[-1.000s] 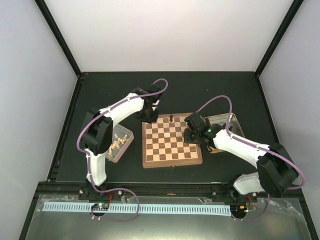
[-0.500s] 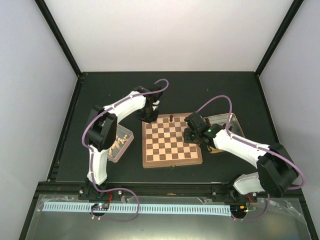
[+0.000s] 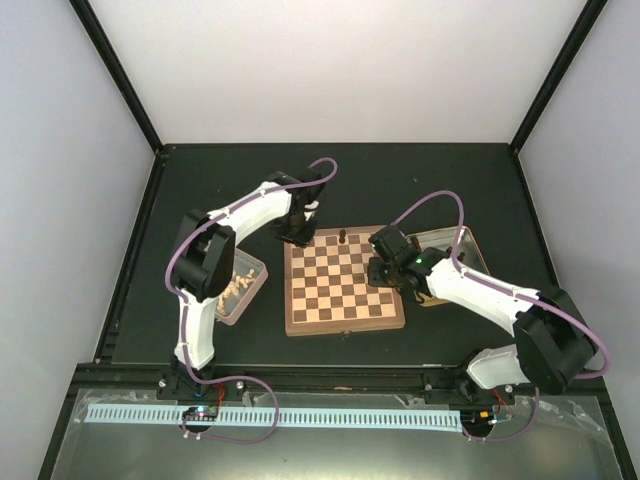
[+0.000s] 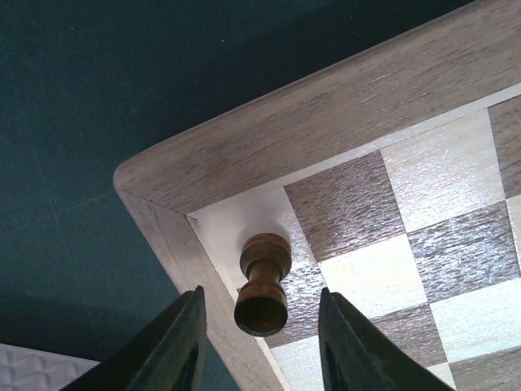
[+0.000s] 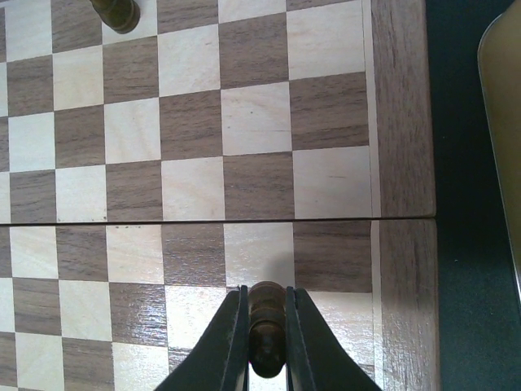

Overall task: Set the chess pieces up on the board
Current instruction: Place the chess piece on the chessboard.

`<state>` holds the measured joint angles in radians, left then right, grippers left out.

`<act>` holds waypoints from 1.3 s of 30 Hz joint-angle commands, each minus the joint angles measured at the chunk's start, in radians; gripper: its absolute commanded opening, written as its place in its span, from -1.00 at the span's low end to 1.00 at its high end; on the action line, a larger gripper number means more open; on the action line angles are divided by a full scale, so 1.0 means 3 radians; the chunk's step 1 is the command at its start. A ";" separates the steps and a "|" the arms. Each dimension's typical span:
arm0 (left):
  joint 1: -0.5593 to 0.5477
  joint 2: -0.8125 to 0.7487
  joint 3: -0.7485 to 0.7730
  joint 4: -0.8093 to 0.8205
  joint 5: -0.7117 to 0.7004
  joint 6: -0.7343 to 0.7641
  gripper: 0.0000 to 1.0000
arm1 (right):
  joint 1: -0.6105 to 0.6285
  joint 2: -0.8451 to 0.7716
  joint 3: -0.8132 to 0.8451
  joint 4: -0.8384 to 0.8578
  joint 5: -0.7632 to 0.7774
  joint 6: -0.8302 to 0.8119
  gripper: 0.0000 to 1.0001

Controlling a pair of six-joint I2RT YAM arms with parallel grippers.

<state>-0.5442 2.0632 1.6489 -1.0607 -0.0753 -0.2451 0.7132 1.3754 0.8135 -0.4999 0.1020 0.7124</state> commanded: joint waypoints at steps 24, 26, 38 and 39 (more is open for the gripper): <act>0.0115 -0.1928 -0.0758 0.0587 0.0070 -0.0130 0.12 | 0.0256 0.0727 0.0719 -0.0396 0.0606 -0.0328 -0.40; 0.0133 -0.1981 -0.0766 0.0616 0.0083 -0.0115 0.13 | 0.0255 0.0739 0.0729 -0.0412 0.0574 -0.0298 -0.36; 0.0188 -0.2038 -0.0846 0.0661 0.0160 -0.0064 0.15 | 0.0255 0.0733 0.0730 -0.0509 0.0422 -0.0174 -0.42; 0.0189 -0.2040 -0.0845 0.0662 0.0163 -0.0063 0.15 | 0.0254 0.0730 0.0732 -0.0520 0.0419 -0.0170 -0.44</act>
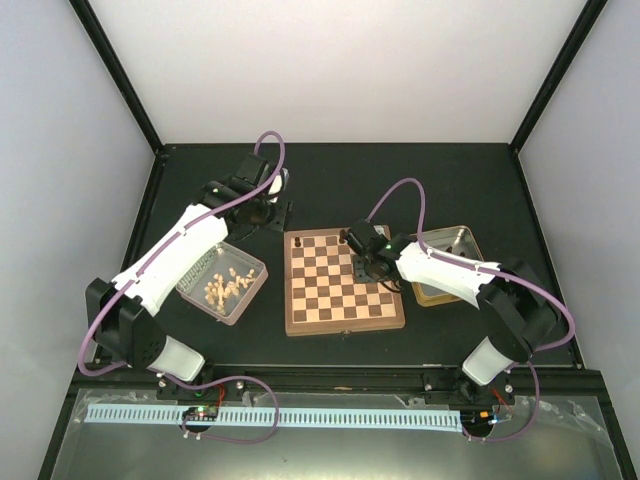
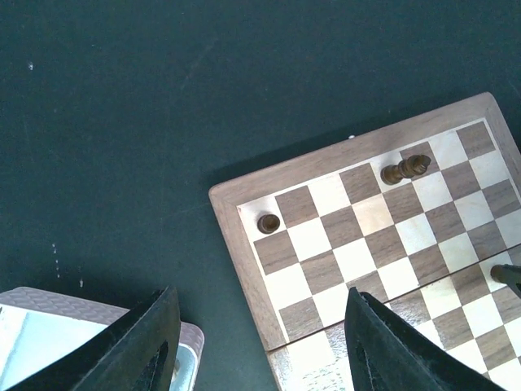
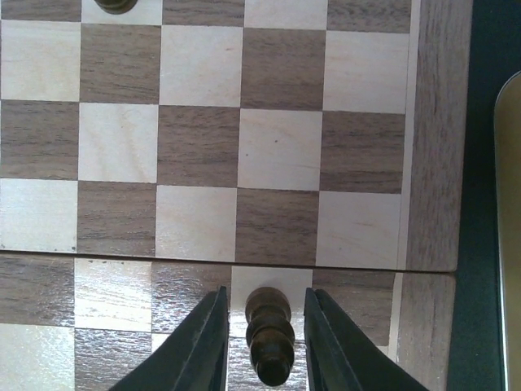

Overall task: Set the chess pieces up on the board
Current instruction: Place the chess piece on the chessboard.

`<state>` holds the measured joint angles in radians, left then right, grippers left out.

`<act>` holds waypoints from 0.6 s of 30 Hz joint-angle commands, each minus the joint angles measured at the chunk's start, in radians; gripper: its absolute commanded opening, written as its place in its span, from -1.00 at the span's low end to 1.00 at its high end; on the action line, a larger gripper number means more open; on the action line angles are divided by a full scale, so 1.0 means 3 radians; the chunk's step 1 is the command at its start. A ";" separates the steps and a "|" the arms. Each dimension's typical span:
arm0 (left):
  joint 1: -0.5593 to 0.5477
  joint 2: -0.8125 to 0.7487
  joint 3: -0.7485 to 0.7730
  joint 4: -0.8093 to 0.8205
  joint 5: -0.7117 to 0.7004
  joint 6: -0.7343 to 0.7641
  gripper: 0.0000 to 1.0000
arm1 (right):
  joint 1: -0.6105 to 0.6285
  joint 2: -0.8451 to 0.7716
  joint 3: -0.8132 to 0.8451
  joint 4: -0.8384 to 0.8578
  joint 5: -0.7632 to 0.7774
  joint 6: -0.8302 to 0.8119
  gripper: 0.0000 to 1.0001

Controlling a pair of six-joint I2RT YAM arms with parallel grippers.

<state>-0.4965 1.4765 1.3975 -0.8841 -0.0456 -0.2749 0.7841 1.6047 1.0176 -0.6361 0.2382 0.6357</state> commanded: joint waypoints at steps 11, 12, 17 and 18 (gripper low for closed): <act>0.0043 -0.0214 0.0015 0.0063 0.0084 0.0069 0.16 | 0.0019 0.0000 0.0141 -0.0136 -0.0028 0.0092 -0.88; 0.0044 -0.0231 0.0012 0.0066 0.0078 0.0068 0.17 | 0.0019 0.0015 0.0182 -0.0144 -0.0029 0.0079 -0.89; 0.0069 -0.0357 -0.0017 0.0119 0.0030 0.0075 0.18 | 0.0018 0.0176 0.0545 -0.0235 0.0123 -0.0053 -0.89; 0.0078 -0.0384 -0.0032 0.0138 0.0016 0.0077 0.19 | 0.0012 0.0224 0.0626 -0.0258 0.0176 -0.0088 -0.89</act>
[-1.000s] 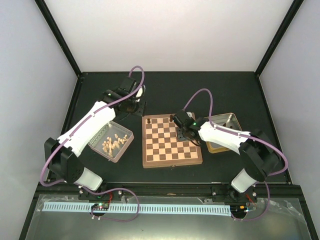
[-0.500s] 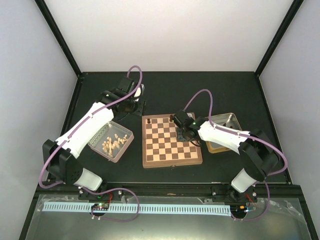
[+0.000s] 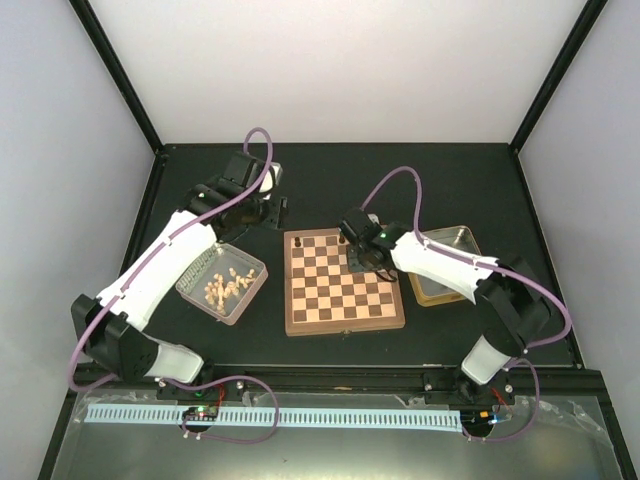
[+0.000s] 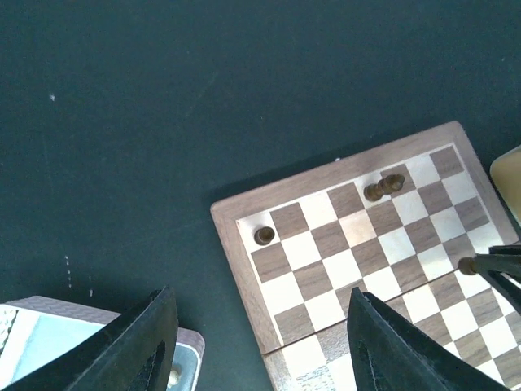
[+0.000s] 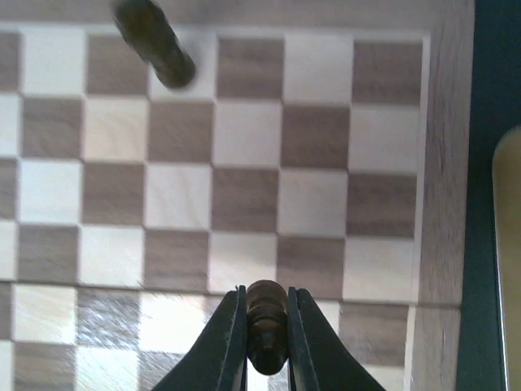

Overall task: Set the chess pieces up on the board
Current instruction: Place the chess piece on the chessboard.

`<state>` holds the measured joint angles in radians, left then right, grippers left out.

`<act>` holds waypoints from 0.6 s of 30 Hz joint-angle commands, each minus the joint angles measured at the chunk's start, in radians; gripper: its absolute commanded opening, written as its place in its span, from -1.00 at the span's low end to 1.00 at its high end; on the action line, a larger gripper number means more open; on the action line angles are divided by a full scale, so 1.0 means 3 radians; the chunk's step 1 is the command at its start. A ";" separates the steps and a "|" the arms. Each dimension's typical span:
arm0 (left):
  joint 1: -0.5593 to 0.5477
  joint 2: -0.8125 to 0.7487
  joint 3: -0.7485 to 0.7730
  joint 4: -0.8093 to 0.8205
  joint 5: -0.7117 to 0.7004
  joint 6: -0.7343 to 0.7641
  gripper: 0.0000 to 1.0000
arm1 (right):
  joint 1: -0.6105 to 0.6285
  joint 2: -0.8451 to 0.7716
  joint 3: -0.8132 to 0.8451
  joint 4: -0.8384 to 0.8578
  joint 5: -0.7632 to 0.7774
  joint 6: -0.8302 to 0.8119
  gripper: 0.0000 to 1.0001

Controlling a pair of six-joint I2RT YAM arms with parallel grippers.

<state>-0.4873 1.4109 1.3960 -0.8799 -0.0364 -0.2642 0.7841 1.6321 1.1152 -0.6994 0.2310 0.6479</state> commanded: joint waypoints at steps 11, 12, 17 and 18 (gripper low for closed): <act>0.0090 -0.0293 -0.0228 0.0217 -0.0031 0.0103 0.21 | -0.0165 0.0641 0.0931 -0.0063 0.0171 -0.0329 -0.88; 0.0090 -0.0287 -0.0230 0.0222 -0.0031 0.0106 0.21 | -0.0181 0.0682 0.0964 -0.0068 0.0159 -0.0341 -0.89; 0.0096 -0.0265 -0.0240 0.0220 -0.0024 0.0123 0.21 | -0.0307 0.0798 0.1044 -0.0007 0.0070 -0.0343 -0.88; 0.0100 -0.0258 -0.0245 0.0223 -0.0018 0.0128 0.21 | -0.0331 0.0820 0.1053 0.0014 0.0037 -0.0349 -0.88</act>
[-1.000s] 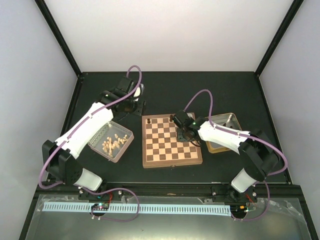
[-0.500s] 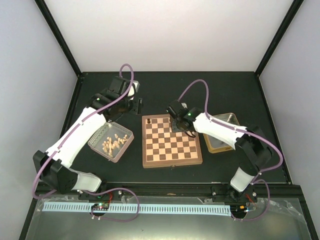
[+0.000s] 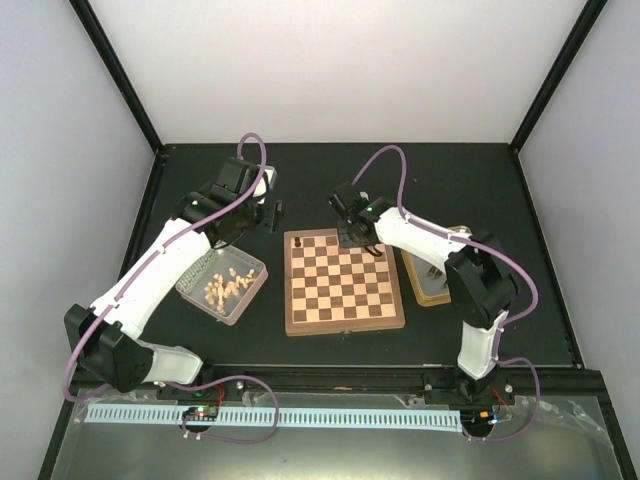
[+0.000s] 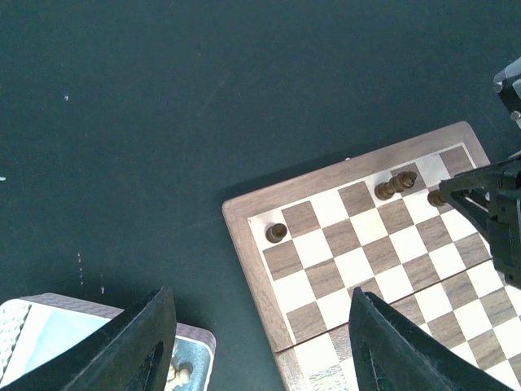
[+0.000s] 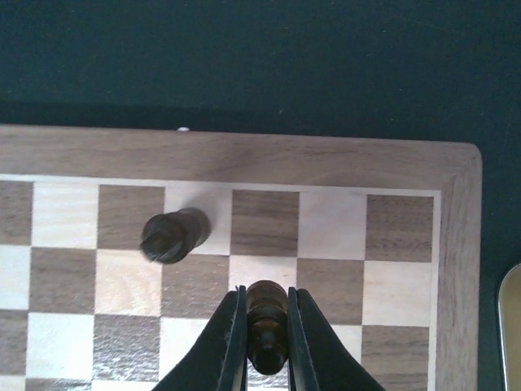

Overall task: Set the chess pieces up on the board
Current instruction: Place the chess piece on the chessboard.

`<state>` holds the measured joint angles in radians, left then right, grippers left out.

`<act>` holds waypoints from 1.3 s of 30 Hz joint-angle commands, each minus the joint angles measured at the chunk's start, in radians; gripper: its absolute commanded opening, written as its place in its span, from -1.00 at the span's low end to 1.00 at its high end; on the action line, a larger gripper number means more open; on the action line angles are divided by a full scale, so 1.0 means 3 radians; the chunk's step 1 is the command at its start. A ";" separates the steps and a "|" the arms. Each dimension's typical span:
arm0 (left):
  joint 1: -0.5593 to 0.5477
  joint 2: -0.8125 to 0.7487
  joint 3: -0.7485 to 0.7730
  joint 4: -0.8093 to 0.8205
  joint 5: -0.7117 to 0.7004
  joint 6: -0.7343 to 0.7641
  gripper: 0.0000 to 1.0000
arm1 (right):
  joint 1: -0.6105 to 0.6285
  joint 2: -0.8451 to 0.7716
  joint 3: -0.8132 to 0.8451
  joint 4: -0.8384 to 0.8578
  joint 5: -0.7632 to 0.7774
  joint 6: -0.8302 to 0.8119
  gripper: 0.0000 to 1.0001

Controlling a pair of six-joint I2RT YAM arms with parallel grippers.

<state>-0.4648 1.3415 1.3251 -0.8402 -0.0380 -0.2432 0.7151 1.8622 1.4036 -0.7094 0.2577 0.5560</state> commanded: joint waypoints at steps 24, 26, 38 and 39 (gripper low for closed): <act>0.0041 0.0009 -0.0037 0.0116 0.0037 0.0049 0.21 | -0.0296 0.0366 0.0277 0.0179 -0.0420 -0.0064 -0.82; 0.0043 0.0017 -0.0038 0.0116 0.0038 0.0053 0.21 | -0.0295 0.0372 0.0288 0.0172 -0.0393 -0.0059 -0.81; 0.0046 -0.0009 -0.0043 0.0116 0.0031 0.0040 0.21 | -0.0298 0.0287 0.0343 0.0081 -0.0300 -0.0066 -0.53; 0.0046 -0.0013 -0.0044 0.0116 0.0034 0.0039 0.21 | -0.0303 0.0251 0.0353 0.0057 -0.0275 -0.0068 -0.53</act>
<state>-0.4583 1.3430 1.3117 -0.8280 -0.0364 -0.2382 0.6323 1.9778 1.4788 -0.6743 0.1352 0.5373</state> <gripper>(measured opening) 0.606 0.230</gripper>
